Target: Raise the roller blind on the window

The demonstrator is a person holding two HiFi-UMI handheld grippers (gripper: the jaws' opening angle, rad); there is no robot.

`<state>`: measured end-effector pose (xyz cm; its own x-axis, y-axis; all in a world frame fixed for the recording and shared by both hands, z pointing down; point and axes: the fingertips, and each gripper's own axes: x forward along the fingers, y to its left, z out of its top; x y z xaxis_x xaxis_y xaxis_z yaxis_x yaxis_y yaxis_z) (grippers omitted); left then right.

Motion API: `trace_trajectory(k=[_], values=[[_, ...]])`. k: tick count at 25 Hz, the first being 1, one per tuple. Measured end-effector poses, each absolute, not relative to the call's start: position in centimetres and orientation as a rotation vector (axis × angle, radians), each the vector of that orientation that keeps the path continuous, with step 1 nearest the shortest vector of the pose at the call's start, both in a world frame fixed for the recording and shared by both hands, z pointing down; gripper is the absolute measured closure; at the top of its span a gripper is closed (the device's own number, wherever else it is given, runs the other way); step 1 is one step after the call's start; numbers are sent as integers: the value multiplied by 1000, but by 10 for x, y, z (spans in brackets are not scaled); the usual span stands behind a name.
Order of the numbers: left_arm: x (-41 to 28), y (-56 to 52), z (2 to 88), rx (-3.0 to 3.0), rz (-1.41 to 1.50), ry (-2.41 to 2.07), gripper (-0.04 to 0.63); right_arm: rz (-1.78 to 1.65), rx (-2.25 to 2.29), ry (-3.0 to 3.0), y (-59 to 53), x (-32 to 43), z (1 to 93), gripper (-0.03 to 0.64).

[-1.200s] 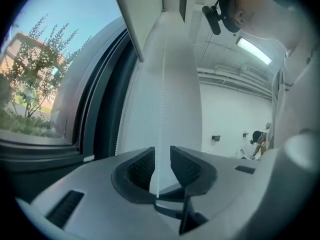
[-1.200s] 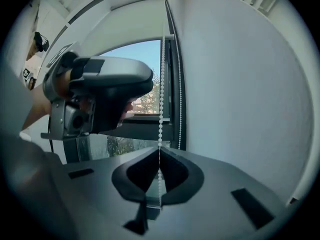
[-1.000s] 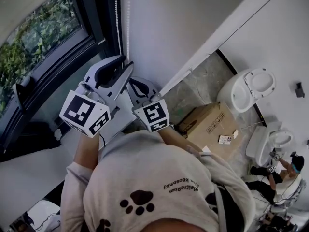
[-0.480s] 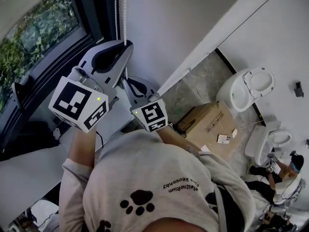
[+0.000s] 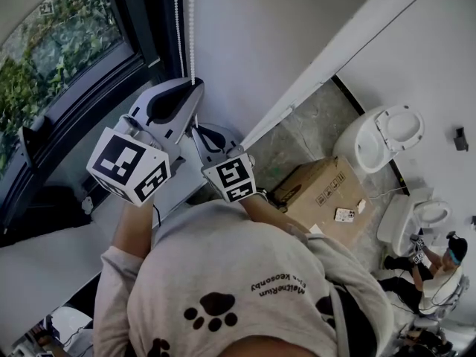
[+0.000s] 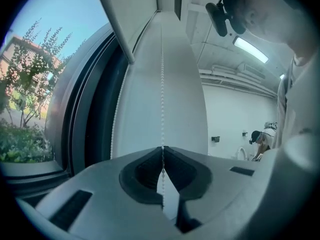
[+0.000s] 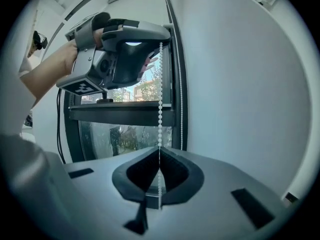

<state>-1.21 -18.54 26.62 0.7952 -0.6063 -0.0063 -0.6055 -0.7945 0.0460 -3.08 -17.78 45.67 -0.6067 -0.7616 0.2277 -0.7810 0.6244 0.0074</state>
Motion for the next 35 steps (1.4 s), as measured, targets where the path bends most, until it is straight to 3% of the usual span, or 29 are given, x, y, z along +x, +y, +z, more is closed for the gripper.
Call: trace_trajectory(k=[35], values=[[-9,-184,402,2725,58,-948,578,442,1114,-2341,-167,-13,590,604]])
